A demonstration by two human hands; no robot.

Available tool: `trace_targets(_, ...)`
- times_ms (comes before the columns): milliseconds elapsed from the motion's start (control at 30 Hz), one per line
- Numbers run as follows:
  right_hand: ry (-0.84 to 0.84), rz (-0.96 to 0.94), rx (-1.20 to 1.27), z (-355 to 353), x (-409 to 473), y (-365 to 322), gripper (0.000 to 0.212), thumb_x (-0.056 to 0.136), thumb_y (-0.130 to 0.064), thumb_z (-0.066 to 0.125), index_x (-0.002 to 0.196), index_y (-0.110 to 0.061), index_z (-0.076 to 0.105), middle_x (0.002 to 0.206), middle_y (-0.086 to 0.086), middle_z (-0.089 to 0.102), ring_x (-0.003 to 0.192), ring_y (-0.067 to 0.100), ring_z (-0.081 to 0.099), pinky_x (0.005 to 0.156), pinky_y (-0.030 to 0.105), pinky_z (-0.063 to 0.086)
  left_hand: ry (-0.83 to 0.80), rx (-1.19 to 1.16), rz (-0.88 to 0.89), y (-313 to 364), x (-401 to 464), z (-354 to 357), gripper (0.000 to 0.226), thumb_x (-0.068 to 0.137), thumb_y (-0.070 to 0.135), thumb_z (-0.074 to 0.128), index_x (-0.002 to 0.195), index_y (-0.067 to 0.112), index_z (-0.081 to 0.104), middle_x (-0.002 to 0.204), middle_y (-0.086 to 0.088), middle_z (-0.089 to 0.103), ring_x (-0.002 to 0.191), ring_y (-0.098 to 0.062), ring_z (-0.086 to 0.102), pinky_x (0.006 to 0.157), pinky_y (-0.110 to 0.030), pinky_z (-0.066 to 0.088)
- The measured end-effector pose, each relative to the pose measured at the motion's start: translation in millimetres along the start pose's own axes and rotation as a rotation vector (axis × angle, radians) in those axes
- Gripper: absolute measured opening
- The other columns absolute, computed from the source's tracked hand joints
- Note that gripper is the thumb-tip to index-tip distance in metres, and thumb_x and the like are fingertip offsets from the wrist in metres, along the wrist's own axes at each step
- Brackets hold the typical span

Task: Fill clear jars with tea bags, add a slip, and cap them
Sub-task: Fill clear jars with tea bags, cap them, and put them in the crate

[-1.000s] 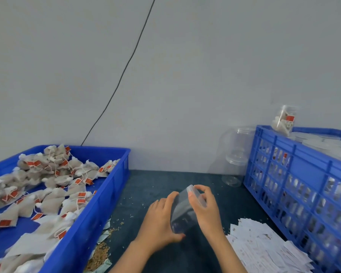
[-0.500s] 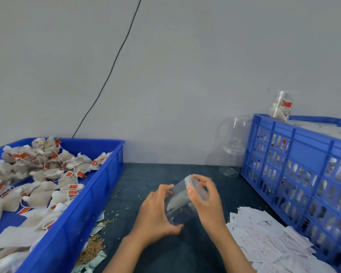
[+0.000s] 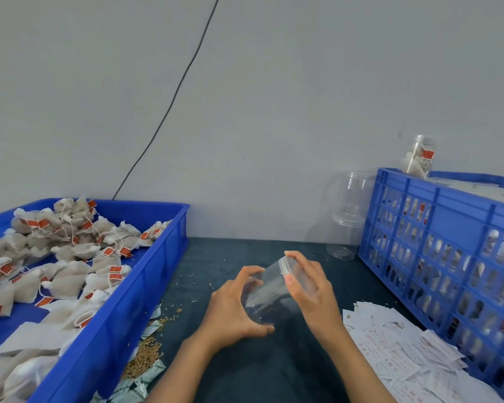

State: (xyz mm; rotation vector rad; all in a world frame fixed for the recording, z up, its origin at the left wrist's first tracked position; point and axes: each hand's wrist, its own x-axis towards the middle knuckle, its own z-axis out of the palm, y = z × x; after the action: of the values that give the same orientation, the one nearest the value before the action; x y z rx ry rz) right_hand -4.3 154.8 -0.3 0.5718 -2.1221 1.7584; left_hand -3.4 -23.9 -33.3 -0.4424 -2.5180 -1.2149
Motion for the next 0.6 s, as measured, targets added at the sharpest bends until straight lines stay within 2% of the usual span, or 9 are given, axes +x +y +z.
trace_targets(100, -0.149, -0.083, -0.05, -1, 4, -8, 0.037, 0.081, -0.031, 0.062, 0.118, -0.037, 0.063, 0.118, -0.009, 0.056, 0.11, 0.0, 0.056, 0.086, 0.007, 0.041, -0.106, -0.238, -0.047, -11, -6, -4, 0.092, 0.046, 0.036, 0.092, 0.122, 0.054, 0.042, 0.11, 0.016, 0.066, 0.107, -0.001, 0.063, 0.088, -0.017, 0.05)
trace_targets(233, -0.178, -0.123, 0.006, -1, 3, -5, 0.041, 0.086, -0.025, 0.055, 0.126, -0.03, 0.058, 0.128, -0.012, 0.054, 0.121, 0.007, 0.051, 0.094, 0.017, 0.044, 0.016, -0.21, 0.006, -11, -13, 3, 0.093, 0.052, 0.039, 0.09, 0.128, 0.058, 0.039, 0.119, 0.028, 0.057, 0.113, 0.007, 0.056, 0.086, -0.006, 0.043)
trace_targets(333, -0.105, -0.077, 0.143, 4, -7, 6, 0.049, 0.086, -0.023, 0.052, 0.134, -0.03, 0.049, 0.139, -0.01, 0.047, 0.129, 0.004, 0.044, 0.1, 0.019, 0.04, 0.152, -0.036, 0.087, -12, -11, 5, 0.097, 0.057, 0.042, 0.085, 0.137, 0.054, 0.033, 0.126, 0.028, 0.039, 0.117, 0.009, 0.046, 0.091, -0.005, 0.039)
trace_targets(400, 0.004, 0.089, 0.283, 11, -11, 11, 0.052, 0.085, -0.038, 0.063, 0.134, -0.039, 0.046, 0.142, -0.013, 0.043, 0.133, 0.0, 0.038, 0.11, 0.03, 0.036, 0.203, 0.138, 0.134, -15, -11, 4, 0.102, 0.059, 0.038, 0.086, 0.141, 0.05, 0.027, 0.128, 0.02, 0.033, 0.115, 0.007, 0.042, 0.094, -0.009, 0.038)
trace_targets(467, 0.058, 0.227, 0.343, 17, -14, 15, 0.055, 0.08, -0.052, 0.058, 0.132, -0.04, 0.045, 0.141, -0.01, 0.043, 0.132, 0.004, 0.04, 0.114, 0.041, 0.032, 0.268, 0.324, 0.22, -17, -11, 3, 0.104, 0.056, 0.032, 0.088, 0.144, 0.042, 0.033, 0.129, 0.01, 0.04, 0.118, -0.005, 0.042, 0.094, -0.02, 0.044)
trace_targets(533, 0.063, 0.29, 0.352, 21, -14, 16, 0.056, 0.076, -0.057, 0.053, 0.128, -0.039, 0.045, 0.135, -0.004, 0.049, 0.123, 0.009, 0.051, 0.109, 0.042, 0.04, 0.326, 0.472, 0.325, -16, -10, 1, 0.104, 0.049, 0.029, 0.091, 0.142, 0.031, 0.045, 0.126, 0.003, 0.052, 0.12, -0.016, 0.044, 0.101, -0.035, 0.047)
trace_targets(600, 0.084, 0.317, 0.311, 23, -14, 17, 0.058, 0.073, -0.061, 0.053, 0.125, -0.037, 0.045, 0.128, 0.0, 0.052, 0.117, 0.014, 0.055, 0.105, 0.044, 0.043, 0.329, 0.584, 0.388, -14, -8, 1, 0.105, 0.044, 0.031, 0.094, 0.139, 0.027, 0.05, 0.125, 0.002, 0.058, 0.123, -0.021, 0.044, 0.105, -0.043, 0.043)
